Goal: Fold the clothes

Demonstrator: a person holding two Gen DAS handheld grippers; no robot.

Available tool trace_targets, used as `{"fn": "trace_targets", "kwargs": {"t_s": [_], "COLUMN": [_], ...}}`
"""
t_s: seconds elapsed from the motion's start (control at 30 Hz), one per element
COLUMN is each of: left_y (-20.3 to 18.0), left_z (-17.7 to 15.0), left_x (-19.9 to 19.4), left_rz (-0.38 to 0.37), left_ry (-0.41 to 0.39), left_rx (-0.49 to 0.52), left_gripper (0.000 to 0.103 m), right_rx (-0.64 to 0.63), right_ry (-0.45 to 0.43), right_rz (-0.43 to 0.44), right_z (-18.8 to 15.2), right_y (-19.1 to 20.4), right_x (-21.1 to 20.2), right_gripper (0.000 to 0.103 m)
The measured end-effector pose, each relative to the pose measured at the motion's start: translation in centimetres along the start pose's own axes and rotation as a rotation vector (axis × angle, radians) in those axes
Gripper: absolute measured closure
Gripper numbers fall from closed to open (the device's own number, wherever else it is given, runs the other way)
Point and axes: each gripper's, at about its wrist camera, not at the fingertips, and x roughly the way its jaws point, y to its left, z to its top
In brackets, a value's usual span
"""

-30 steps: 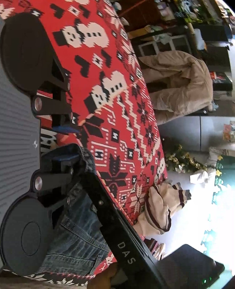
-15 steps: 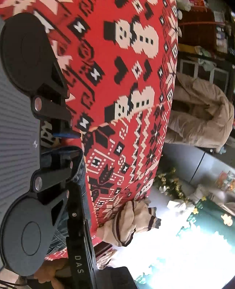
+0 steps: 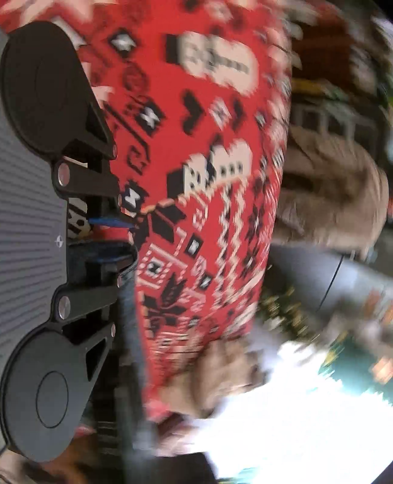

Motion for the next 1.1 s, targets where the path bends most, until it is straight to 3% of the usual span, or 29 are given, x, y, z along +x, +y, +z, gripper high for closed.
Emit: {"fn": "trace_targets", "kwargs": {"t_s": [0.03,0.07,0.2,0.43,0.6,0.73,0.83,0.93,1.03,1.1], "left_y": [0.6,1.1,3.6,1.9,0.0,-1.9,-1.9,-1.4,-0.1,0.0], "left_z": [0.1,0.3,1.1,0.8,0.1,0.1,0.2,-0.1,-0.5,-0.7], "left_x": [-0.6,-1.2,-3.6,-3.4,-4.1,-2.8,-1.0,0.7,0.8,0.5], "left_rz": [0.035,0.063,0.024,-0.001,-0.137,-0.153,-0.168,-0.098,-0.112,-0.083], "left_ry": [-0.032,-0.05,-0.091,-0.027,-0.027,0.003,0.025,0.052,0.059,0.066], "left_rx": [-0.034,-0.063,-0.186,-0.099,-0.043,0.02,-0.005,0.014,-0.048,-0.032], "left_gripper": [0.093,0.094,0.094,0.093,0.091,0.092,0.093,0.099,0.099,0.1], "right_rx": [-0.023,-0.051,-0.158,-0.239,-0.232,-0.188,-0.154,-0.121,-0.09,-0.061], "right_ry": [0.0,-0.003,-0.019,-0.039,-0.064,-0.103,-0.132,-0.162,-0.18,-0.177], "right_rz": [-0.006,-0.014,-0.05,-0.116,-0.11,-0.164,-0.21,-0.255,-0.302,-0.3], "right_z": [-0.1,-0.3,-1.1,-2.2,-2.3,-2.7,-3.1,-3.5,-4.1,-4.9], "right_y": [0.3,0.7,2.3,3.8,4.2,1.2,-1.3,-3.7,-6.2,-8.1], "right_x": [0.1,0.0,-0.1,1.1,-0.4,-3.5,-5.8,-8.2,-9.9,-10.3], "right_gripper": [0.098,0.096,0.09,0.092,0.085,0.088,0.09,0.09,0.093,0.097]}}
